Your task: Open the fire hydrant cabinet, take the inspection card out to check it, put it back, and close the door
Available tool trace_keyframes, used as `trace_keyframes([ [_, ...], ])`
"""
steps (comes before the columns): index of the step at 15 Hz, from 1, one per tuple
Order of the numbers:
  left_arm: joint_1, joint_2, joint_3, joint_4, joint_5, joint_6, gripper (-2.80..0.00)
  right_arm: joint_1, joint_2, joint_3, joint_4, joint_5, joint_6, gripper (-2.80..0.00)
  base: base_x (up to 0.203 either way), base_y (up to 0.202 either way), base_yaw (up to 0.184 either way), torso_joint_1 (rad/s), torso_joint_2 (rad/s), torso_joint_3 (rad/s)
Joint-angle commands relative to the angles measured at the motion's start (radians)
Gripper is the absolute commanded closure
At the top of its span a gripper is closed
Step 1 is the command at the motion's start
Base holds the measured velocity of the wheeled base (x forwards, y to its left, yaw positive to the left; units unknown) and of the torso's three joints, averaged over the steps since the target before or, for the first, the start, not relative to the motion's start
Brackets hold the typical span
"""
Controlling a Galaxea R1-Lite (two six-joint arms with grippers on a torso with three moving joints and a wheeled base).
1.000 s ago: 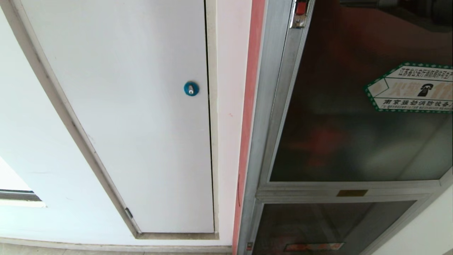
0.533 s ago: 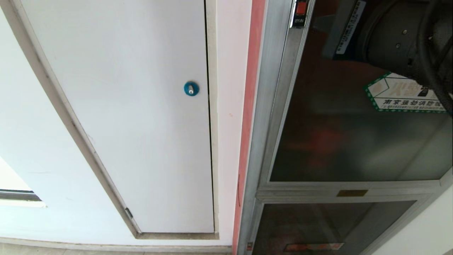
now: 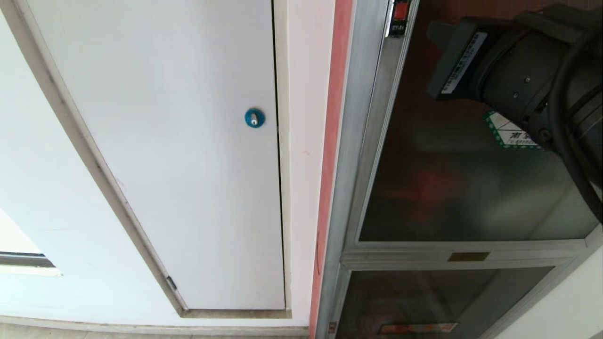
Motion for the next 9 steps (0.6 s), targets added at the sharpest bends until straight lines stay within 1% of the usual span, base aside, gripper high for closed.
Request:
trace_keyframes([
  [1,0.0,0.001,0.0,0.0,0.0,0.0,0.0,0.0,-0.002,0.04,-0.018,-0.004,-0.018,0.0,0.0,0.0,0.0,0.0,0.0,0.0],
  [6,0.0,0.001,0.0,0.0,0.0,0.0,0.0,-0.001,0.007,0.036,-0.019,-0.004,-0.12,0.0,0.0,0.0,0.0,0.0,0.0,0.0],
  [7,0.0,0.001,0.0,0.0,0.0,0.0,0.0,0.0,0.01,0.035,-0.024,-0.004,-0.133,-2.8,0.0,0.0,0.0,0.0,0.0,0.0],
  [9,0.0,0.001,0.0,0.0,0.0,0.0,0.0,0.0,0.023,0.034,-0.085,-0.004,-0.142,-2.8,0.0,0.0,0.0,0.0,0.0,0.0],
])
